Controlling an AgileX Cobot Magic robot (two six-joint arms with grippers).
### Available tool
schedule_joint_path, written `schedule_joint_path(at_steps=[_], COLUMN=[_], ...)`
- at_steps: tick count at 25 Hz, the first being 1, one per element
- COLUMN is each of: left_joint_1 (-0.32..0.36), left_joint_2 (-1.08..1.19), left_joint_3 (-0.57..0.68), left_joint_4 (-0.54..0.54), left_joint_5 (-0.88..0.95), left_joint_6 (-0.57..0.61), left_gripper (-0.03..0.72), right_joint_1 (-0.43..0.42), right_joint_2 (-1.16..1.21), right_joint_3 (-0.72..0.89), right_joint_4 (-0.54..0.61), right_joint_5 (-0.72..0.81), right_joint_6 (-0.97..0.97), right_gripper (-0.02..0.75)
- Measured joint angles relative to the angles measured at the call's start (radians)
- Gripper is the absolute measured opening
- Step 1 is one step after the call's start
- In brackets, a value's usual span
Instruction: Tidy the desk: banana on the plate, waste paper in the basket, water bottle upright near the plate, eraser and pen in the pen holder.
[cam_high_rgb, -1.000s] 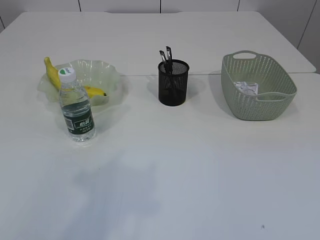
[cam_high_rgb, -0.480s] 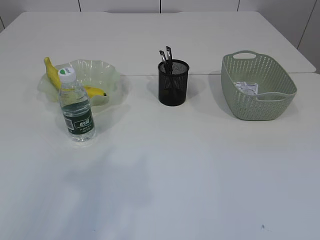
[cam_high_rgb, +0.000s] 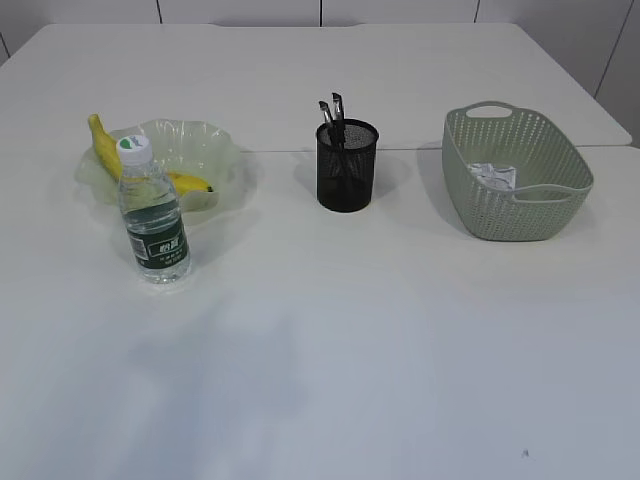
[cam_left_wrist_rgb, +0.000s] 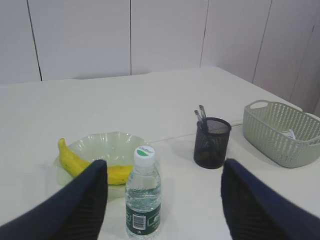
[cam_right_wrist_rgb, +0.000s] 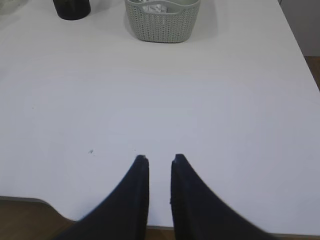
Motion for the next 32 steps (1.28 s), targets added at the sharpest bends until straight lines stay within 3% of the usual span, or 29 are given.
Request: schedule_joint_path(at_steps=[5,10,14,18,26,29,32], left_joint_1=[-0.005,-0.009,-0.01,-0.01,-0.01,-0.023,-0.056], left_joint_2=[0.0,0.0,0.0,0.0,0.0,0.0,0.0], left_joint_3=[0.0,0.0,0.0,0.0,0.0,0.0,0.0], left_joint_4=[0.0,-0.041,-0.314,-0.547,-0.921,-1.118,-1.336], left_joint_5=[-0.042,-0.032,0.016,0.147,0.329,0.414,0.552], left_joint_6=[0.007,0.121,0.337,0.462,0.794,0.984,1.272], left_gripper=[0.497,0.496,0.496,0.496,0.496,0.496,0.496], right_joint_1=[0.0,0.0,0.0,0.0,0.0,0.0,0.0], right_joint_2=[0.0,0.0,0.0,0.0,0.0,0.0,0.0], right_joint_3=[0.0,0.0,0.0,0.002,0.002,0.002,0.002], right_joint_4=[0.0,0.0,0.0,0.0,0.0,0.0,0.0], right_joint_5=[0.0,0.0,0.0,0.0,0.0,0.0,0.0], right_joint_6=[0.0,0.0,0.0,0.0,0.0,0.0,0.0], right_gripper=[0.12,0.12,0.12,0.123,0.123,0.123,0.123])
